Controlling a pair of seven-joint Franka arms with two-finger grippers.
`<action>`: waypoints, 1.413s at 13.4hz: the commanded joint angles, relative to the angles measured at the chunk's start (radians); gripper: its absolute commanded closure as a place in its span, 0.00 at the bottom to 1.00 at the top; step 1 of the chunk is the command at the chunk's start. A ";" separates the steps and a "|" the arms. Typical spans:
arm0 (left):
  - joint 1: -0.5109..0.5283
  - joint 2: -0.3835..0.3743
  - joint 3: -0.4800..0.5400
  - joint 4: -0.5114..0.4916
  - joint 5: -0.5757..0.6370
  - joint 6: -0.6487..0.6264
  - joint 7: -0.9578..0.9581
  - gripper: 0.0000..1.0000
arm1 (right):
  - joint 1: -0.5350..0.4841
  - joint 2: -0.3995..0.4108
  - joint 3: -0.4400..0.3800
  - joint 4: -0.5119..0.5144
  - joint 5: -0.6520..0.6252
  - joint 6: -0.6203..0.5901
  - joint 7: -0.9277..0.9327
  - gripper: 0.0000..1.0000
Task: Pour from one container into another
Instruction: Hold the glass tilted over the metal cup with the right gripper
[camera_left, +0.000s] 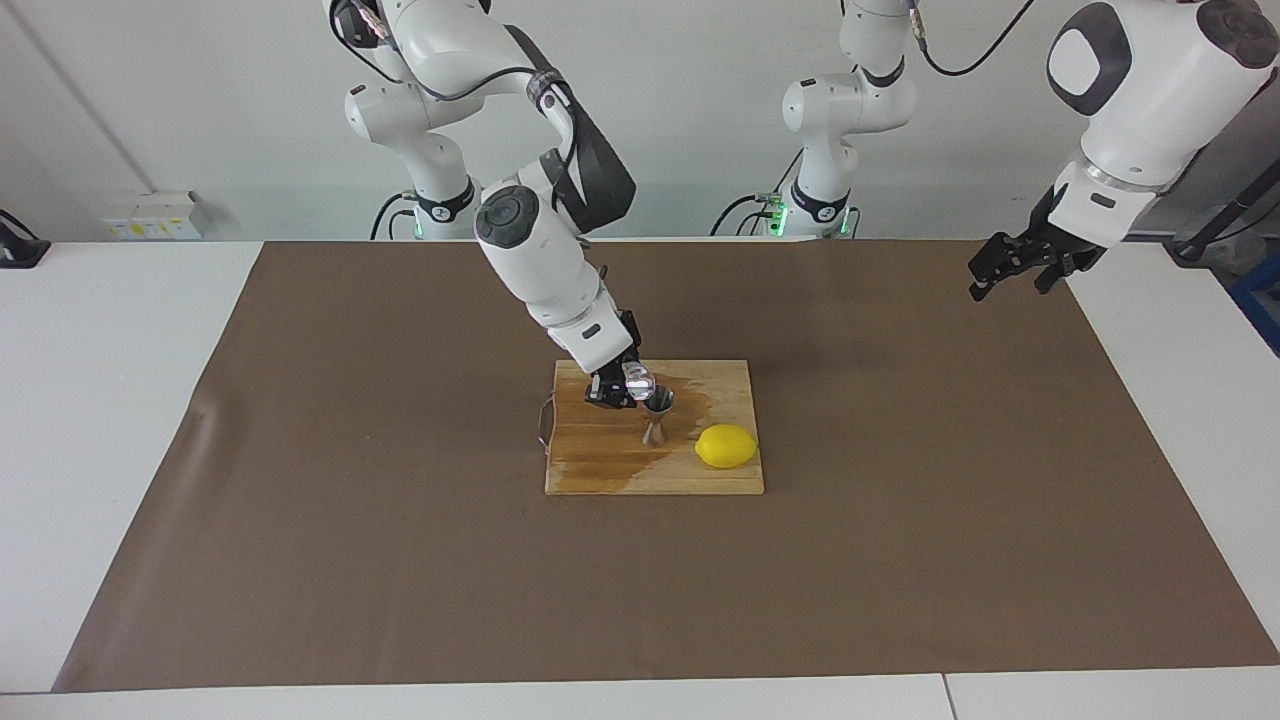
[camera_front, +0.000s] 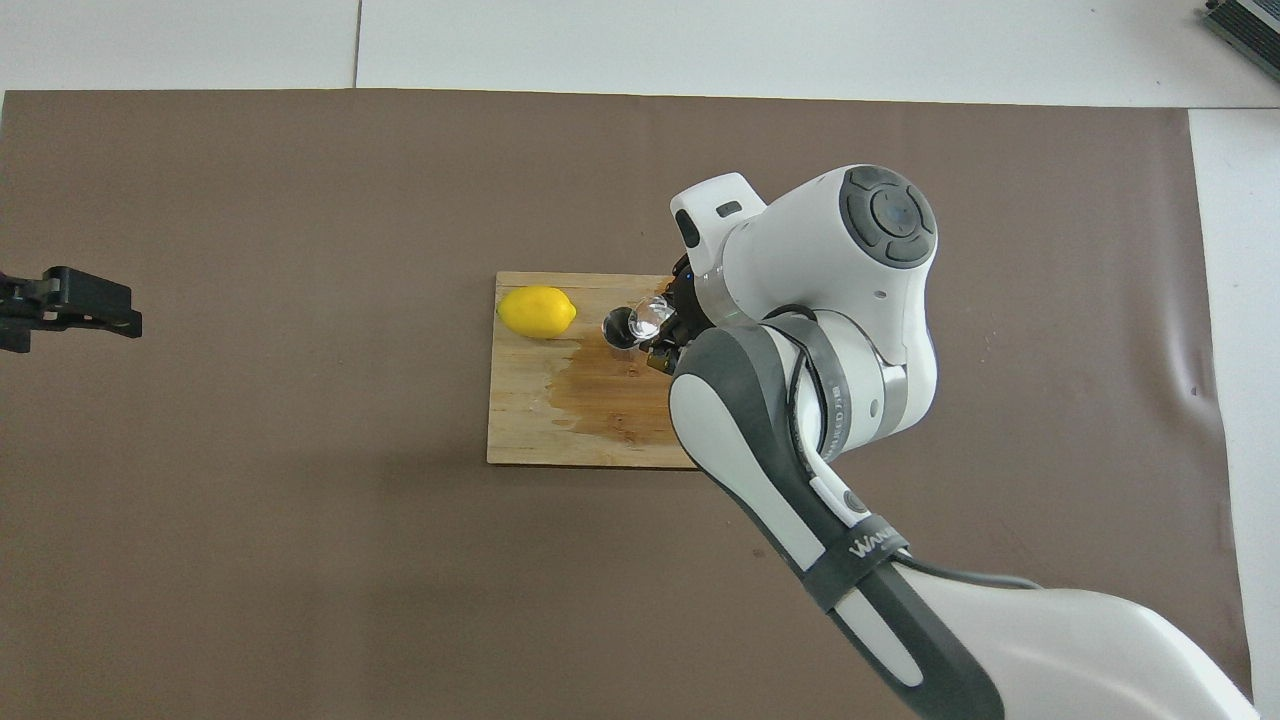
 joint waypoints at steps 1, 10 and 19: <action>0.003 -0.010 -0.005 -0.011 0.015 -0.003 -0.012 0.00 | 0.005 0.029 -0.007 0.067 -0.052 -0.059 0.053 1.00; 0.005 -0.010 -0.005 -0.011 0.013 -0.003 -0.012 0.00 | 0.048 0.092 -0.051 0.170 -0.090 -0.143 0.101 1.00; 0.005 -0.010 -0.005 -0.011 0.015 -0.005 -0.010 0.00 | 0.062 0.123 -0.054 0.227 -0.127 -0.195 0.124 1.00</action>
